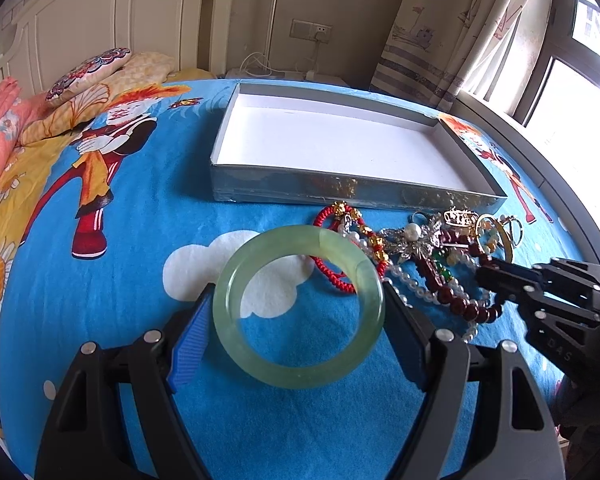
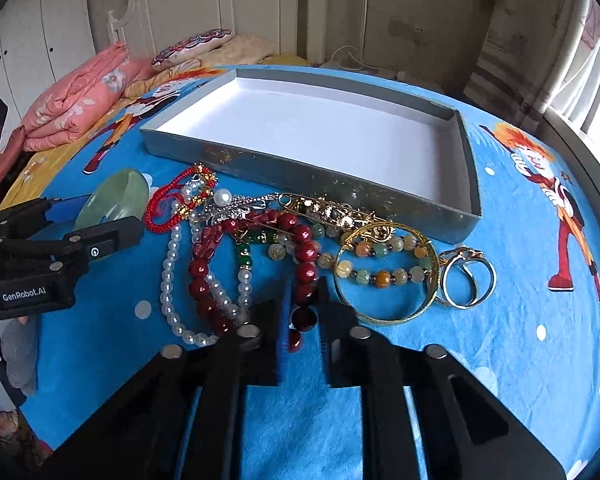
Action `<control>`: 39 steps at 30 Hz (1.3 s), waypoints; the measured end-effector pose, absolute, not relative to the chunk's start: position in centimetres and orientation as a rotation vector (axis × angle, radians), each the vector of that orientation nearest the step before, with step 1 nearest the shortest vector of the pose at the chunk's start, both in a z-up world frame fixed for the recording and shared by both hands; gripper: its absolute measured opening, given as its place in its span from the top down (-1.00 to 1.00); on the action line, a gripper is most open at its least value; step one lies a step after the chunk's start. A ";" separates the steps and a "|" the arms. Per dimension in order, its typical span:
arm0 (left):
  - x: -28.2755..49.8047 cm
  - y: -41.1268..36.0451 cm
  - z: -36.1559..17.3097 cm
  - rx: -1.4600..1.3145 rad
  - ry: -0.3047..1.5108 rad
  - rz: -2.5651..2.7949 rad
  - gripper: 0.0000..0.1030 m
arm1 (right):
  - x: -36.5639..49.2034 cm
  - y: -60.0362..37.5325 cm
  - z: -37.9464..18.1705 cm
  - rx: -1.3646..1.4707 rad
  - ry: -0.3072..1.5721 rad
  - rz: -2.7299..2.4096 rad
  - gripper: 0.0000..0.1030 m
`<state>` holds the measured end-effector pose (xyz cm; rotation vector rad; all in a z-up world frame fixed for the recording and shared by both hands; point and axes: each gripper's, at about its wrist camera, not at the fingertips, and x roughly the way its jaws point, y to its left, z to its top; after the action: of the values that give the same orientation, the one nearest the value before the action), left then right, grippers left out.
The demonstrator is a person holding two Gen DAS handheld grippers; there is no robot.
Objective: Organize jewelry
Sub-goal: 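Place the jade bangle in the tray with the left tool while the right tool places the red bead bracelet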
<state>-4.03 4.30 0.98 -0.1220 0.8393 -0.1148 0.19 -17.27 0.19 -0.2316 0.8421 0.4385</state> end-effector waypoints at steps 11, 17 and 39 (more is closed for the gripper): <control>-4.7 4.4 1.7 -0.127 0.794 -0.111 -0.51 | -4.1 -20.4 5.8 -0.271 0.581 0.388 0.76; -5.5 4.0 2.4 -0.107 0.749 -0.112 -0.51 | -4.3 -21.8 7.1 -0.228 0.542 0.367 0.75; 1.8 1.2 6.7 0.043 0.770 -0.125 -0.51 | 3.7 -18.9 9.8 -0.238 0.514 0.421 0.75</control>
<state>1.81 1.25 6.66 0.0427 0.7696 -0.1254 3.74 -18.93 9.77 -0.2385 0.5144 0.4210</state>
